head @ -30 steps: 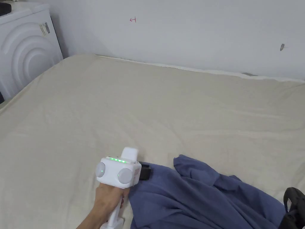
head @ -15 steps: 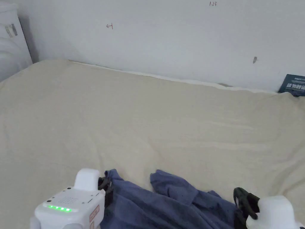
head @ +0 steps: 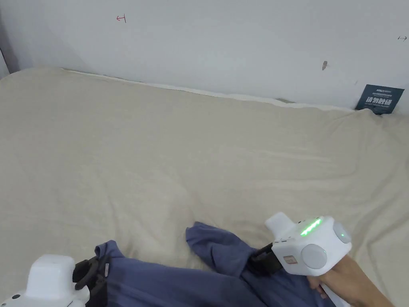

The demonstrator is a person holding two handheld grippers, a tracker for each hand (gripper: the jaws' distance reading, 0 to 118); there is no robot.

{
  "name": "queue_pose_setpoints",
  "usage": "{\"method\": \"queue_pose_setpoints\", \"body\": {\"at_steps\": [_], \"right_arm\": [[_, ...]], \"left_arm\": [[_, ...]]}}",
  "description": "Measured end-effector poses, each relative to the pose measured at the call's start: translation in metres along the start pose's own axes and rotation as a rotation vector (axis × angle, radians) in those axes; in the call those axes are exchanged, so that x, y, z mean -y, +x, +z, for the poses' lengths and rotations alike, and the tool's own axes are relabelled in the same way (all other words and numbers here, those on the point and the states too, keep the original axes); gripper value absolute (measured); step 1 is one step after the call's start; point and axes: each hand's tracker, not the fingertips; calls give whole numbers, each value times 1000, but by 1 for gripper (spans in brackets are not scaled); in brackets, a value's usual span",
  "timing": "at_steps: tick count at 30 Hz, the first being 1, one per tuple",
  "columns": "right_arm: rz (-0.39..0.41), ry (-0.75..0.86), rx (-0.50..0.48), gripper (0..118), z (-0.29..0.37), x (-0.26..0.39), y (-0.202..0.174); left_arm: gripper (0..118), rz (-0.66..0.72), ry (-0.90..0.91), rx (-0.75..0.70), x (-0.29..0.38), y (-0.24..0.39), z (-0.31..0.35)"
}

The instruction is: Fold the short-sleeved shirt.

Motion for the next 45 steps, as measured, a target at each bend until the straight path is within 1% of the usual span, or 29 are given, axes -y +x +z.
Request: {"method": "queue_pose_setpoints", "body": {"at_steps": [2, 3, 4, 5, 6, 7, 8, 9, 10, 11, 12, 14, 15, 16, 19, 20, 24, 25, 27, 28, 31, 34, 36, 38, 39, 40, 41, 43, 45], "right_arm": [[24, -59, -18, 104, -18, 2, -11], [-11, -43, -11, 99, -22, 3, -14], [-92, -35, -9, 91, -24, 3, -17], [-118, 11, -6, 73, -17, 7, -16], [-110, 56, -22, 22, -11, 13, -17], [-113, 100, -18, 6, -5, 18, -18], [-108, 125, 147, 6, 9, 22, -26], [-109, 86, 194, 6, 9, 29, -29], [-112, 72, 126, 6, 8, 35, -29], [-120, 84, 128, 6, 10, 42, -30], [-148, 123, 192, 6, 18, 42, -30], [-254, 205, 299, 6, 41, 52, -29], [-304, 269, 337, 6, 68, 56, -29], [-334, 314, 353, 6, 93, 59, -31], [-378, 416, 422, 6, 154, 68, -33], [-407, 437, 423, 6, 157, 79, -12], [-434, 583, 479, 6, 240, 86, -4], [-442, 610, 514, 6, 259, 86, -2], [-455, 677, 539, 6, 294, 85, 1], [-479, 723, 545, 6, 316, 84, 1], [-538, 823, 556, 6, 362, 75, 8], [-569, 900, 599, 6, 395, 62, 18], [-605, 925, 635, 6, 419, 49, 22], [-636, 968, 629, 6, 444, 33, 24], [-645, 1014, 622, 6, 456, 27, 24], [-631, 1047, 631, 6, 470, 19, 23], [-618, 1065, 660, 6, 483, 10, 21], [-617, 1064, 673, 6, 504, -6, 21], [-635, 1062, 679, 6, 514, -16, 35]], "left_arm": [[4, -17, -8, 1, 2, 1, -3], [4, -19, -8, -5, 5, 0, -4], [4, -17, -14, -4, 4, -3, -5], [4, -10, -18, -5, 5, -3, -5], [4, -5, -21, -10, 6, -4, -5], [4, -3, -24, -13, 6, -3, -3], [4, -3, -27, -21, 7, -3, -4], [4, -2, -29, -30, 8, -3, -5], [4, 25, -50, -16, 11, -3, -6], [4, 24, -52, -20, 9, 1, -5], [4, 27, -48, -22, 9, 1, -5], [4, 42, -47, -29, 8, 3, -4], [4, 47, -43, -31, 3, 4, -2], [4, 47, -40, -30, 0, 5, -1], [4, 59, -5, -24, -13, 7, 1], [4, 59, 18, -10, -21, 8, 2], [4, 67, 81, -1, -60, 17, 10], [4, 66, 110, -4, -73, 20, 12], [4, 68, 185, 34, -100, 19, 17], [4, 75, 228, 39, -114, 19, 21], [4, 94, 308, 65, -161, 18, 34], [4, 73, 379, 53, -213, 14, 45], [4, 77, 411, 56, -248, 12, 55], [4, 84, 478, 68, -280, 9, 67], [4, 82, 469, 75, -296, 12, 76], [4, 86, 479, 78, -310, 11, 82], [4, 86, 490, 94, -322, 10, 88], [4, 73, 506, 104, -341, 2, 88], [4, 47, 532, 122, -357, -3, 95]]}}
